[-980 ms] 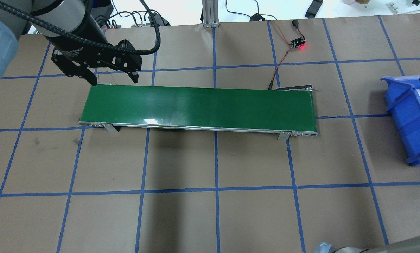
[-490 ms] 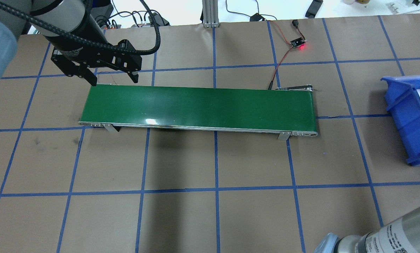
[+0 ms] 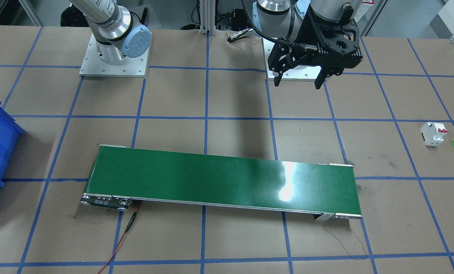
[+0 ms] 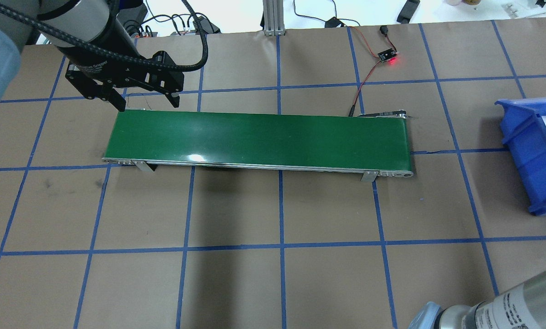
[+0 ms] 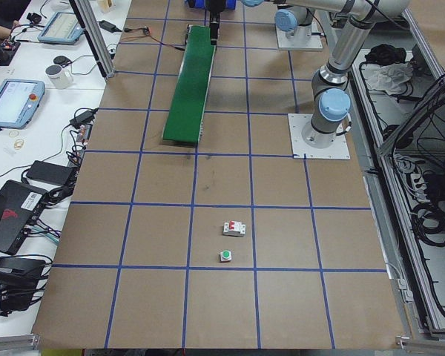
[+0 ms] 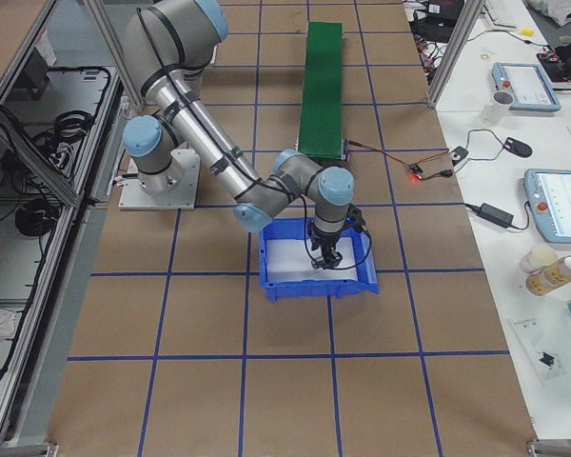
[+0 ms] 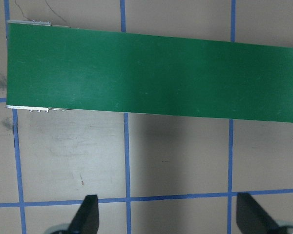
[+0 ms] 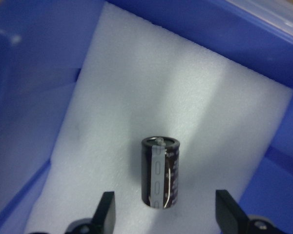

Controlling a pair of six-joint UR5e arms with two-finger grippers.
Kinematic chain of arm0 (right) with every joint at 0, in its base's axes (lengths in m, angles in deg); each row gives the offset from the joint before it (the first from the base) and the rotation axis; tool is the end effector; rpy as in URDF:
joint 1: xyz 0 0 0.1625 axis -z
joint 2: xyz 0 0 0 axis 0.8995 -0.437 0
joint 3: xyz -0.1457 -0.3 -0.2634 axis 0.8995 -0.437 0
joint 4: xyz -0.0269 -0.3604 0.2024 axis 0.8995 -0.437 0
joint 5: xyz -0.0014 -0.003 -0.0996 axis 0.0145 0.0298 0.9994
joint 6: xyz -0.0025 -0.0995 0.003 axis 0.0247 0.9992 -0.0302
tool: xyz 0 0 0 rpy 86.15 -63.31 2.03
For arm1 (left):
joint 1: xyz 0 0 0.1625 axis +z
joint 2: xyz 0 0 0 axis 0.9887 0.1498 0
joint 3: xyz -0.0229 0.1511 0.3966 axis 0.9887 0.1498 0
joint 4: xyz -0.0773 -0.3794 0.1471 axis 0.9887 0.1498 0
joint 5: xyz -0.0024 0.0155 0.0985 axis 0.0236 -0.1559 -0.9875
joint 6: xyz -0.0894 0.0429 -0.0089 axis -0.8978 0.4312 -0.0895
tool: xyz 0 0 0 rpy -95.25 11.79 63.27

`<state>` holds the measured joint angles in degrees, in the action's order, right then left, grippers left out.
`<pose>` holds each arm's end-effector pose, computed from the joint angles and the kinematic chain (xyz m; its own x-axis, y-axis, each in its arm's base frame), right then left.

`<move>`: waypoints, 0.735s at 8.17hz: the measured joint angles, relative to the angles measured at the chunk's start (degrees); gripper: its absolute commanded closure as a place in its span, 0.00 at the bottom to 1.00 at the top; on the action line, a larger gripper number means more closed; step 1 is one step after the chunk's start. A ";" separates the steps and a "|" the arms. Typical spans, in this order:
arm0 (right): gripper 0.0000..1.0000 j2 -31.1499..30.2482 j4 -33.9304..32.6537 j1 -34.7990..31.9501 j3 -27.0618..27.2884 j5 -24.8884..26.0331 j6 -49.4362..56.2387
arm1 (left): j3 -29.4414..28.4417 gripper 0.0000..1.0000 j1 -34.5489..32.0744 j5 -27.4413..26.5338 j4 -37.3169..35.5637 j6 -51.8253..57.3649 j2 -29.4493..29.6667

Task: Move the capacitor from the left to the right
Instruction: 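Release the capacitor onto the white foam and raise the right gripper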

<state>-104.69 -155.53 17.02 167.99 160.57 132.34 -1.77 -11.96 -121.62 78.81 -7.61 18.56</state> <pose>-0.3232 -0.5304 0.2510 -0.9001 -0.4242 0.0995 -0.4207 0.9056 0.0547 -0.1661 -0.4686 0.5297 -0.9985 0.0046 0.0554 0.0014 0.9983 -0.0575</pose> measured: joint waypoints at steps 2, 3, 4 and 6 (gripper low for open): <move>0.00 -6.47 7.97 -1.26 -0.44 -2.44 -2.88 | 0.00 0.00 0.00 0.00 0.03 0.00 -0.06; 0.00 -10.72 12.67 -3.59 -0.69 -4.00 -6.33 | 0.00 0.00 0.00 0.00 0.02 0.00 -0.07; 0.00 -14.69 16.75 -6.87 -1.02 -4.77 -10.09 | 0.00 0.00 0.00 0.00 0.04 0.00 -0.13; 0.00 -21.22 26.03 -15.06 -3.49 -4.94 -22.04 | 0.00 0.00 0.00 0.00 0.04 0.00 -0.16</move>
<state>-125.91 -129.50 1.96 164.50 155.62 110.30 -1.77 -11.95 -121.62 78.85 -7.61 18.40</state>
